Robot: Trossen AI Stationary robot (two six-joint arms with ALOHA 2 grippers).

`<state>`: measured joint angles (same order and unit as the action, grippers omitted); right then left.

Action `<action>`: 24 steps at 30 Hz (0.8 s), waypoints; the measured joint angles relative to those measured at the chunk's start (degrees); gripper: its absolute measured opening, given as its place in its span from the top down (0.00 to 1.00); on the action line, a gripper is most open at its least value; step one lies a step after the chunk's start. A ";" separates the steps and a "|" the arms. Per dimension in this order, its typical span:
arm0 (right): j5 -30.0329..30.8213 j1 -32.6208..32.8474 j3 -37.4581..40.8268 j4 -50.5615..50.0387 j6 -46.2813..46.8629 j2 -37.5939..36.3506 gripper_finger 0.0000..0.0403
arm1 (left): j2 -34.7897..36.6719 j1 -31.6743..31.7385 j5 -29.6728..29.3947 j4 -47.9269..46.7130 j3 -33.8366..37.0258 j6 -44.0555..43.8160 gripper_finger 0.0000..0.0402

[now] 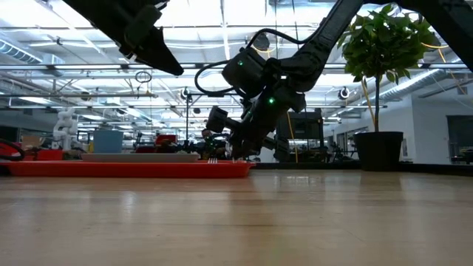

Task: Pick and place plate/cup/fork/spoon on tray
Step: Put the orange spoon on the red serving tray to the right of the orange fork

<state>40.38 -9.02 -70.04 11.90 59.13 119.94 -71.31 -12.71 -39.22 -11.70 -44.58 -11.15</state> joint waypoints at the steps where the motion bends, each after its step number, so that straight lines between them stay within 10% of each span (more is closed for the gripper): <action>1: 0.00 -0.02 0.00 -0.02 -0.02 0.00 1.00 | 0.00 0.00 0.00 0.00 0.00 0.17 0.81; 24: 0.00 -0.39 0.04 -0.17 -0.28 0.02 1.00 | 0.00 0.37 0.85 2.38 -0.07 2.48 0.81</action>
<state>40.38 -9.41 -70.00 11.73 58.86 119.96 -71.31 -12.34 -38.37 -9.32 -44.64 -8.67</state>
